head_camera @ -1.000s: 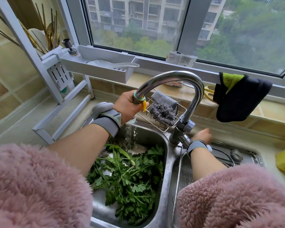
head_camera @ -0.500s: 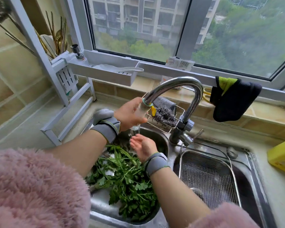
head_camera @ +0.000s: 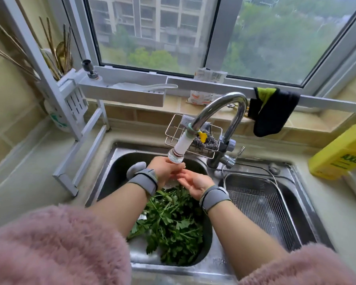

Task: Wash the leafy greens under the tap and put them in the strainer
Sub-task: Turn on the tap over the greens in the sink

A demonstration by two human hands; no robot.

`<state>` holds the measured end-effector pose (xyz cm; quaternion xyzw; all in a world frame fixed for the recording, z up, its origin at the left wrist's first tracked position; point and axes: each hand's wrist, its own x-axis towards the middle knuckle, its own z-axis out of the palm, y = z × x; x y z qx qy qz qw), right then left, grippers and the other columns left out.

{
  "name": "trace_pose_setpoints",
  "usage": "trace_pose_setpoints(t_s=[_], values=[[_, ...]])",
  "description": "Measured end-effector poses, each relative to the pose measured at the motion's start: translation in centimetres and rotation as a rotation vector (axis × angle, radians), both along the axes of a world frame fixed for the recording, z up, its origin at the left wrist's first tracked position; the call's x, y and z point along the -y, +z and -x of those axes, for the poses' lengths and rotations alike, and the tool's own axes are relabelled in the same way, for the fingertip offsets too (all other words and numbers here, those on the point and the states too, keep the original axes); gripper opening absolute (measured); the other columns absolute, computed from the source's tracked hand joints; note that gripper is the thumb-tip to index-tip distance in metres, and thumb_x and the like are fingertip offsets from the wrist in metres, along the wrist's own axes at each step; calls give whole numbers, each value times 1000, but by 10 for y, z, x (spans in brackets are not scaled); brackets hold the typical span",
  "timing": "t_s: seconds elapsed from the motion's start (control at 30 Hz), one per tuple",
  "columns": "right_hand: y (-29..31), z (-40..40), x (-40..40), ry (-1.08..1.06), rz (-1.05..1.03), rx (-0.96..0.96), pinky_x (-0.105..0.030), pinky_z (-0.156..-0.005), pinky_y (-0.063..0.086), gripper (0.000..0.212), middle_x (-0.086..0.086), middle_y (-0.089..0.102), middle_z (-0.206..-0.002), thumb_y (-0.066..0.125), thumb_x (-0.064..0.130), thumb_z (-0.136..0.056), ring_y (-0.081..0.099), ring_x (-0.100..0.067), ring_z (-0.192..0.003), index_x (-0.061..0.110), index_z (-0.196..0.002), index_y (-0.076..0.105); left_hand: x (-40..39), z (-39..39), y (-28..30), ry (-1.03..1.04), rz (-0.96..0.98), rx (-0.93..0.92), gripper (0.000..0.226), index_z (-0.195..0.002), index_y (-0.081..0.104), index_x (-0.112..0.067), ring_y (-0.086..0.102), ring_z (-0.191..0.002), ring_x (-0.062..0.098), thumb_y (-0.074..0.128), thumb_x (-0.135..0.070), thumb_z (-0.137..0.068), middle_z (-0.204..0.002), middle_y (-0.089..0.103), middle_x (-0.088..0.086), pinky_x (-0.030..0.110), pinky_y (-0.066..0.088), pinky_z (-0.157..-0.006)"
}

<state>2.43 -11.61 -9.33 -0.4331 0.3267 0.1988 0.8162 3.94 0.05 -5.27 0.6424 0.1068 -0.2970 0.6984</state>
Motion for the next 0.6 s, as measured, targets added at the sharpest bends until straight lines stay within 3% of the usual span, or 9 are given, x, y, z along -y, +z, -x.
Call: trace_pose_setpoints(t_s=[0.07, 0.2, 0.27, 0.33, 0.43, 0.5, 0.53, 0.6], values=[[-1, 5, 2, 70, 44, 9, -33, -103, 38, 48, -10, 56, -123, 26, -13, -95, 48, -25, -124, 2, -139, 38, 3, -4, 2, 71, 72, -44, 12, -80, 57, 4, 64, -48, 14, 51, 5, -91, -52, 66, 8, 21, 55, -54], [8, 15, -1, -19, -94, 48, -41, -116, 23, 47, -16, 38, -146, 24, -10, -97, 33, -31, -137, 0, -143, 30, -16, -14, 4, 109, 89, 52, 14, -100, 61, 9, 67, -68, 16, 51, 7, -89, -80, 66, 16, 18, 58, -62], [5, 15, -6, -76, -181, 71, -42, -115, 24, 46, -20, 38, -145, 29, -9, -96, 34, -34, -136, -3, -141, 30, -36, -15, -1, 122, 9, 107, 6, -89, 63, 8, 68, -58, 11, 58, 6, -86, -76, 66, 15, 15, 56, -57], [-3, 15, -14, -57, -150, 70, -42, -111, 30, 44, -22, 42, -141, 35, -9, -94, 39, -35, -133, -5, -139, 34, -59, -15, -10, 109, -159, 151, 9, -75, 61, 3, 63, -45, 7, 63, 2, -84, -56, 65, 9, 13, 53, -50], [-35, 18, -37, 217, 207, -3, -36, -93, 44, 36, -19, 59, -125, 39, -6, -95, 55, -31, -116, -2, -130, 48, -93, -11, -31, 19, -497, 180, 10, -75, 64, 0, 55, -41, 7, 63, 0, -85, -47, 61, -2, 7, 44, -41], [-62, 24, -53, 534, 577, 19, -35, -73, 44, 32, -13, 72, -91, 40, -2, -94, 58, -22, -82, 4, -119, 60, -103, -6, -40, -16, -658, 218, 10, -93, 67, 3, 50, -50, 10, 60, 1, -86, -58, 56, 0, 4, 36, -37], [-77, 24, -66, 707, 746, 70, -33, -71, 42, 30, -7, 73, -82, 41, 2, -94, 56, -22, -76, 8, -114, 62, -110, -4, -46, -12, -694, 227, 16, -99, 67, 4, 52, -55, 13, 58, 2, -86, -63, 55, 3, 6, 35, -38], [-99, 21, -92, 976, 1003, 151, -32, -82, 46, 30, -9, 68, -105, 42, 9, -95, 60, -28, -97, 7, -119, 60, -117, -3, -53, -19, -747, 229, 20, -105, 67, 3, 63, -78, 28, 55, 1, -88, -78, 63, 13, 12, 38, -52]])
